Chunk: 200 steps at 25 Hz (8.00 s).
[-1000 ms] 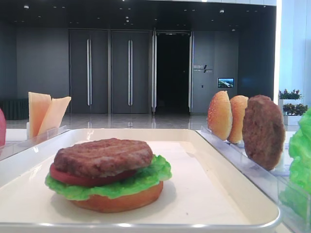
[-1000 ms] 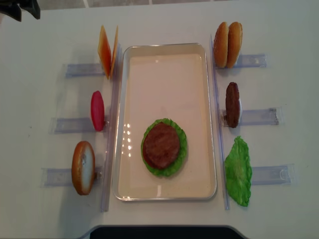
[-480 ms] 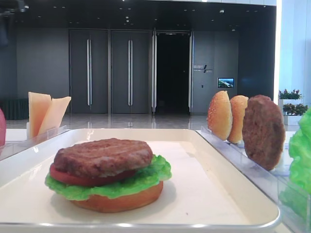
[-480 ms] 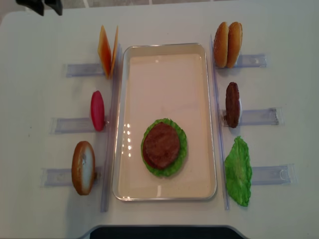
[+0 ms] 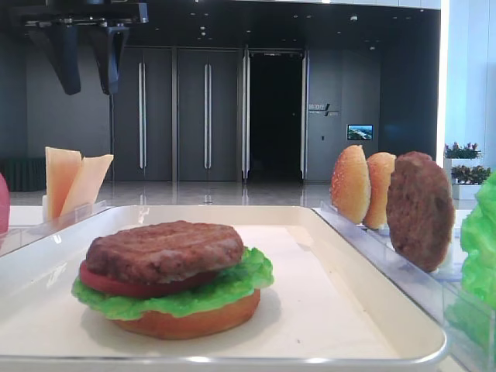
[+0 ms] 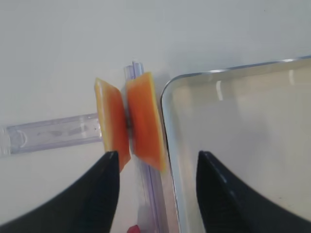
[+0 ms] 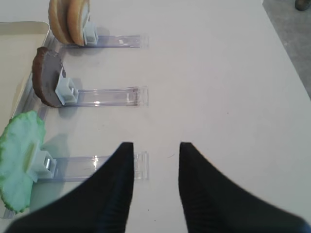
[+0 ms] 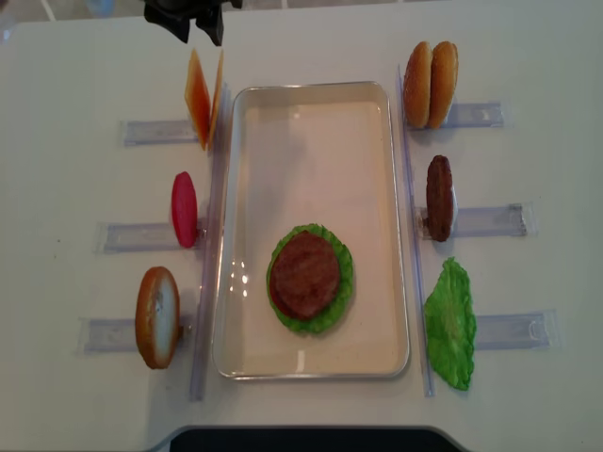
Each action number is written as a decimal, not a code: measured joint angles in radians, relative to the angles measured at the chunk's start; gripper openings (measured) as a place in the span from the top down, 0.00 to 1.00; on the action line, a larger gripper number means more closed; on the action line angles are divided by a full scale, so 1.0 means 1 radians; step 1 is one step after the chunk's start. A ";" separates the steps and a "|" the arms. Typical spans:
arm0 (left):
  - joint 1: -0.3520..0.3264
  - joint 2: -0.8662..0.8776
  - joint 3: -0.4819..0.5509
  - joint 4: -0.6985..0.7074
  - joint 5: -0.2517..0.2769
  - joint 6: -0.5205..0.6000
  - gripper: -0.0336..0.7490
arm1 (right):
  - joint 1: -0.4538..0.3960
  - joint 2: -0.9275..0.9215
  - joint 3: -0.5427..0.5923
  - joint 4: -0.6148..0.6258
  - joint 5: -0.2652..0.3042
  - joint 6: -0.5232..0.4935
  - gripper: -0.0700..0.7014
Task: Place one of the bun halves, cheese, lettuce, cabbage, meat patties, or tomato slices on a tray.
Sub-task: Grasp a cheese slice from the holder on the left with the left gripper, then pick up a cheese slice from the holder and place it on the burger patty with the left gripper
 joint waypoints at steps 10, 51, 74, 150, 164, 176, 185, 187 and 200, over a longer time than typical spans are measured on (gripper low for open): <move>0.000 0.039 0.000 0.019 0.024 -0.026 0.46 | 0.000 0.000 0.000 0.000 0.000 0.000 0.58; 0.000 0.200 0.000 0.057 -0.079 -0.026 0.43 | 0.000 0.000 0.000 0.000 0.000 0.000 0.58; 0.000 0.208 0.000 0.099 -0.022 -0.008 0.89 | 0.000 0.000 0.000 0.000 0.000 0.000 0.58; -0.169 -0.741 0.727 -0.096 -0.107 -0.137 0.91 | 0.000 0.000 0.000 0.000 0.001 0.000 0.58; -0.446 -0.543 0.729 -0.228 -0.366 -0.194 0.91 | 0.000 0.000 0.000 0.000 0.001 0.000 0.58; -0.378 -0.573 0.794 -0.653 -0.463 0.199 0.91 | 0.000 0.000 0.000 0.000 0.001 0.000 0.58; -0.081 -0.647 1.045 -1.299 -0.404 0.793 0.91 | 0.000 0.000 0.000 0.000 0.001 0.000 0.58; -0.038 -0.647 1.090 -1.375 -0.377 0.869 0.91 | 0.000 0.000 0.000 0.000 0.001 0.000 0.58; 0.161 -0.647 1.247 -1.593 -0.173 1.153 0.91 | 0.000 0.000 0.000 0.000 0.001 0.000 0.59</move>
